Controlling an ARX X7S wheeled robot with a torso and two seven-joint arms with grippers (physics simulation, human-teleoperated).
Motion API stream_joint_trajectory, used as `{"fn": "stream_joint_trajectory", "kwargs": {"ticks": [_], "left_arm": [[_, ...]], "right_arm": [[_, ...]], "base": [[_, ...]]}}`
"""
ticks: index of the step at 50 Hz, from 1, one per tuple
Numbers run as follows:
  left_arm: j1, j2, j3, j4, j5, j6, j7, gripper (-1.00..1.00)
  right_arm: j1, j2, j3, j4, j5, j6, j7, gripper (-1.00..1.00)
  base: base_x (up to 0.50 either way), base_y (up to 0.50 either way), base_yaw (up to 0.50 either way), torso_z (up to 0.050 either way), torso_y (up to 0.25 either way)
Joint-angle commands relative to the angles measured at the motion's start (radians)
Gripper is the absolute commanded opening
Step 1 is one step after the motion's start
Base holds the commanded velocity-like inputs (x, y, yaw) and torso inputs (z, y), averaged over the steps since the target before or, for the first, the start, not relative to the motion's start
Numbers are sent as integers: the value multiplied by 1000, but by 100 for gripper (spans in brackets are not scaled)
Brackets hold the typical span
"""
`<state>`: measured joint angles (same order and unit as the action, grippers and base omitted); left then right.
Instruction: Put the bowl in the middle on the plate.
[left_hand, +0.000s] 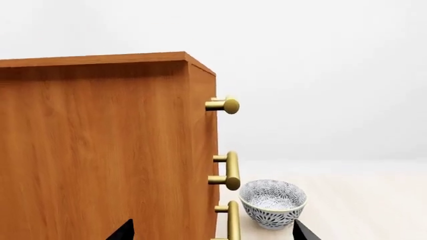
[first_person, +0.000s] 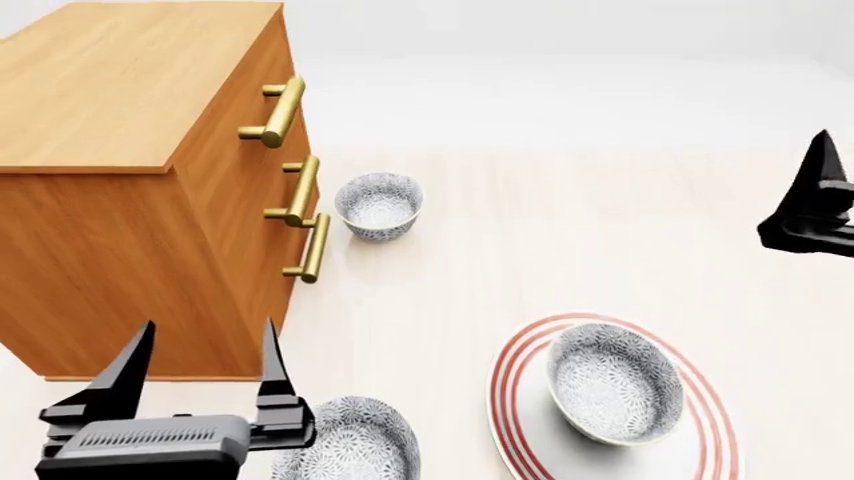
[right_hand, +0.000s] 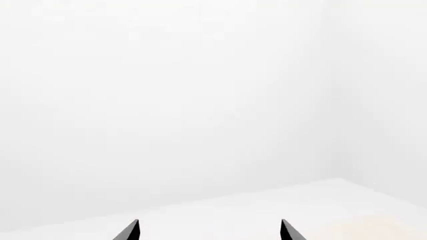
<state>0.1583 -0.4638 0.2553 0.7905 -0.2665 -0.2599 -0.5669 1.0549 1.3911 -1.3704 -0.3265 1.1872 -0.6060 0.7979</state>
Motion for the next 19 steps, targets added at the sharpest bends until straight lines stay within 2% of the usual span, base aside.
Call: {"fn": "stream_joint_trajectory", "kwargs": {"ticks": [1, 11, 14, 19], "left_arm": [[8, -8, -4, 20, 9, 15, -6, 100], [17, -18, 2, 37, 38, 37, -8, 100], [19, -21, 2, 44, 44, 41, -9, 100], [30, -25, -6, 50, 45, 69, -8, 100]], "right_arm": [[-87, 17, -2, -40, -311, -261, 182, 100], [-96, 129, 17, -180, -577, -213, 391, 100], [-104, 153, 14, -203, -582, -276, 414, 100], [-104, 179, 16, -268, -665, -233, 486, 100]], "base": [[0, 0, 0, 0, 250], [0, 0, 0, 0, 250], [0, 0, 0, 0, 250], [0, 0, 0, 0, 250]]}}
